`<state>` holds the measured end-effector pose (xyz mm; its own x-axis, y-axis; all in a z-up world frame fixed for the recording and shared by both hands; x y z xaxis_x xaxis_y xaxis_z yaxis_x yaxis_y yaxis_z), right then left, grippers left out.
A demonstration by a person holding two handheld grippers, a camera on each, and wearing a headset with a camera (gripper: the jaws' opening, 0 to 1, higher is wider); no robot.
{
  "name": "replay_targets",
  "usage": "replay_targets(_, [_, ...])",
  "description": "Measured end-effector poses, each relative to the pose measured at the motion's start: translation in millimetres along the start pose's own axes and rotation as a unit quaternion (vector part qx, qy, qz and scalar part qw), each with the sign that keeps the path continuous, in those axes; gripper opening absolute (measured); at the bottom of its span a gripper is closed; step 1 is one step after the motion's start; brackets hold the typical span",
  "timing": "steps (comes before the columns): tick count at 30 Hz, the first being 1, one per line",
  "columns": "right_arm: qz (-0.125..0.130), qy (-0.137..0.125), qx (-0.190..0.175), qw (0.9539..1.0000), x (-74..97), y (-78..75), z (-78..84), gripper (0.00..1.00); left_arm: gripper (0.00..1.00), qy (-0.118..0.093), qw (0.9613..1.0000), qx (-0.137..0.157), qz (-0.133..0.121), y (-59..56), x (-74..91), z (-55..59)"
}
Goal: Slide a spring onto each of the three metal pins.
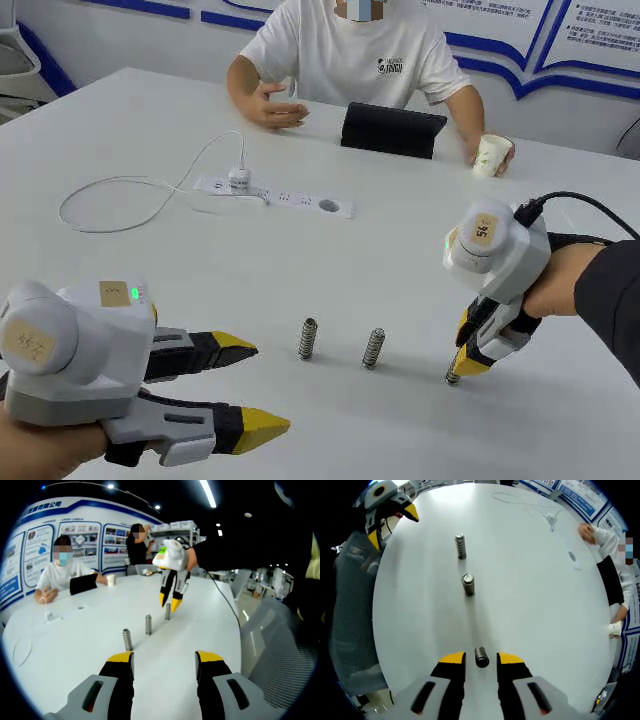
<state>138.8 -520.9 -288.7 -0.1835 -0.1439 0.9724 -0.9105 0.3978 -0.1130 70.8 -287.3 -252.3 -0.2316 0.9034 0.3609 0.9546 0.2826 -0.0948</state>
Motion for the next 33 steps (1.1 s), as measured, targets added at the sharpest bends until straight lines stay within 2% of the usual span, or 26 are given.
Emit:
replay_targets(10, [0.019,-0.038,-0.022,0.9988,4.9,0.0,5.4,0.39,0.51,0.001,1.0,0.003,-0.001,2.1,-1.6,1.3])
replay_targets(16, [0.035,-0.07,-0.039,0.9962,8.7,1.9,7.0,0.46,0.53,0.002,1.0,0.005,-0.002,3.4,-2.6,2.2])
replay_targets(23, [0.058,-0.123,-0.063,0.9887,18.2,6.4,3.4,0.52,0.54,0.001,0.9999,0.009,-0.006,5.9,-1.6,2.2])
replay_targets(26, [0.062,-0.147,-0.082,0.9837,20.3,6.6,6.0,0.53,0.55,0.001,0.9999,0.011,-0.008,6.4,-0.8,2.5])
replay_targets(33, [0.072,-0.18,-0.103,0.9757,30.1,16.6,12.6,0.54,0.56,-0.001,0.9998,0.016,-0.013,7.3,1.9,2.2])
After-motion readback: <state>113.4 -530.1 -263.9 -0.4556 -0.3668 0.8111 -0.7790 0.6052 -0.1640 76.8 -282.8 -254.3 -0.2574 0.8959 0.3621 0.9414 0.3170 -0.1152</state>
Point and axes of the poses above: the centre of the closed fingertips' face, and the gripper's own axes: x roughly backward along the fingers, y roughly to its left, z roughly out of its underside, the point moved 3 cm from there along x, roughly backward along the fingers, and after that the axes turned 3 degrees about z, right-handed, at the moved point
